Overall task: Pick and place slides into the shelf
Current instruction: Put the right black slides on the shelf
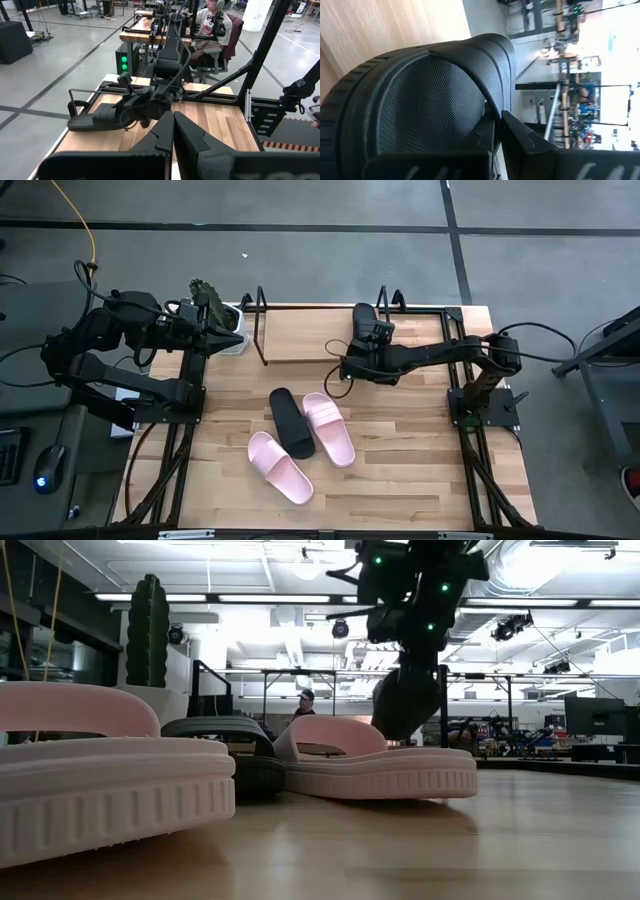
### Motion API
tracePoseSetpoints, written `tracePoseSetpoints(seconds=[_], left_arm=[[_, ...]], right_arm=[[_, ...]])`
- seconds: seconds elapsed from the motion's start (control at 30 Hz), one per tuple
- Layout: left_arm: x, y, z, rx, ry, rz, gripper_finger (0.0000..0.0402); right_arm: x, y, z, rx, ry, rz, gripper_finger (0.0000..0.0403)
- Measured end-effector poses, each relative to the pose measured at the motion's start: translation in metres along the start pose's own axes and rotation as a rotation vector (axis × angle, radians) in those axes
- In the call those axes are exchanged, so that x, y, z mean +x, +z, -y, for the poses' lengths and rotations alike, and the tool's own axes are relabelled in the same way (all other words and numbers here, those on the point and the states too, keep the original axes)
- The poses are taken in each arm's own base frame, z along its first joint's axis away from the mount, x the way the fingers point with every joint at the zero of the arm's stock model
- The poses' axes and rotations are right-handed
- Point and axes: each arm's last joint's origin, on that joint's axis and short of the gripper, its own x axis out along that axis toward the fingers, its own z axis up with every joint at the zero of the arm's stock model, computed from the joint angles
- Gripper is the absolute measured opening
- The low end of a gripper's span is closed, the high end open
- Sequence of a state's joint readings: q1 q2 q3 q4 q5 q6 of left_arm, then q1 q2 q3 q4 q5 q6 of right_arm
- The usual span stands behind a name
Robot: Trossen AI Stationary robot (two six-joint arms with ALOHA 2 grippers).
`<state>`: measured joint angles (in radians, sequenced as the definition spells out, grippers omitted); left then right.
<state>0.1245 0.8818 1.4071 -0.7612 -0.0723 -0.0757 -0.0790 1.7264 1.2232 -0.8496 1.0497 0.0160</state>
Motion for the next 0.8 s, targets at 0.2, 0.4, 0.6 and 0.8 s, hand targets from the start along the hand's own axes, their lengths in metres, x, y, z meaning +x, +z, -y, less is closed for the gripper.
tracePoseSetpoints(seconds=[0.2, 0.4, 0.6, 0.8], left_arm=[[0.000, 0.000, 0.000, 0.000, 0.000, 0.000, 0.0001], [0.000, 0.000, 0.000, 0.000, 0.000, -0.001, 0.0001], [0.000, -0.001, 0.000, 0.001, 0.001, -0.014, 0.0001], [0.000, -0.002, 0.000, 0.001, 0.001, -0.021, 0.0001]], right_arm=[[0.007, 0.001, 0.003, 0.002, 0.052, -0.014, 0.0000], [0.009, 0.002, 0.002, -0.037, 0.134, -0.008, 0.0000], [0.010, 0.002, 0.002, -0.062, 0.133, -0.008, 0.0000], [0.017, 0.001, 0.005, -0.103, 0.169, -0.016, 0.0000]])
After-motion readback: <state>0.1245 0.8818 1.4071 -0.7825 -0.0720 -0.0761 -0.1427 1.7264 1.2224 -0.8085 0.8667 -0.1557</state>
